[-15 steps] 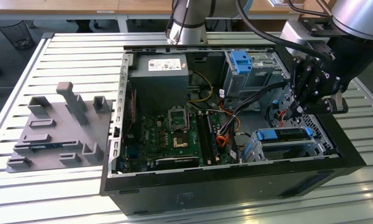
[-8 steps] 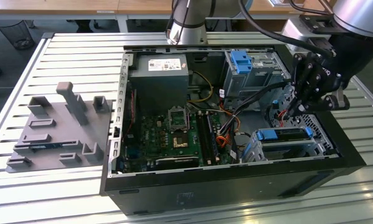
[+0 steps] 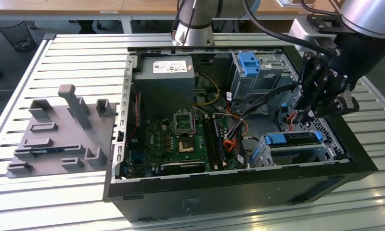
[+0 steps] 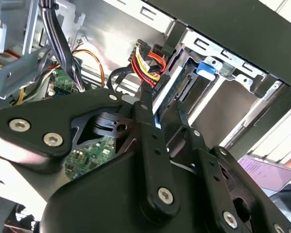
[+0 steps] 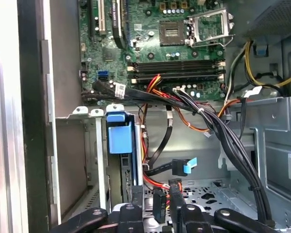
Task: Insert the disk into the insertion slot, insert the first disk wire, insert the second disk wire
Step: 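Insert the first disk wire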
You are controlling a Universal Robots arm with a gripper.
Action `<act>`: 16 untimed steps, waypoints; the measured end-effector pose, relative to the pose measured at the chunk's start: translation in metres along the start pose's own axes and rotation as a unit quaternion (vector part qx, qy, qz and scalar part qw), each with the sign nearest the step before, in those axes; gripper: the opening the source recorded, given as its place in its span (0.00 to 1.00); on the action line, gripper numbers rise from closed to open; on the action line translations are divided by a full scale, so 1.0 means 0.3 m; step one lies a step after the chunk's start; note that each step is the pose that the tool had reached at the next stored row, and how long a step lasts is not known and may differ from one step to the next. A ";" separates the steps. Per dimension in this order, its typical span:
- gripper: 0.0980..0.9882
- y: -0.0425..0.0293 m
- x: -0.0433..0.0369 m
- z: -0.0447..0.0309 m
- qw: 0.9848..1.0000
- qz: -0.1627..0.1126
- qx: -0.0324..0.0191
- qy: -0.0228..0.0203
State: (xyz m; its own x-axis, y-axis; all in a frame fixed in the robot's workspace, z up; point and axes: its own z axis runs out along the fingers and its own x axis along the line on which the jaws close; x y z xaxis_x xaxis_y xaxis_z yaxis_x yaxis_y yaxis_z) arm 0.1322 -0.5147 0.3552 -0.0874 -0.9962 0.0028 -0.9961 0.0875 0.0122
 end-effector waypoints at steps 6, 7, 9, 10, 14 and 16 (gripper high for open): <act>0.29 -0.002 -0.009 0.012 1.000 0.021 0.000 0.002; 0.29 -0.003 -0.011 0.013 1.000 0.024 0.000 0.002; 0.27 -0.003 -0.016 0.015 1.000 0.030 0.000 0.004; 0.20 -0.004 -0.018 0.016 0.999 0.031 0.000 0.005; 0.07 -0.005 -0.020 0.017 1.000 0.029 0.001 0.006; 0.07 -0.006 -0.020 0.017 1.000 0.013 0.001 0.007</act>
State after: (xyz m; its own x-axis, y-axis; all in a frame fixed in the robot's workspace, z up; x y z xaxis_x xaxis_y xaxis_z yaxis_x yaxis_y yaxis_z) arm 0.1344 -0.5089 0.3502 -0.1123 -0.9935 0.0161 -0.9936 0.1125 0.0104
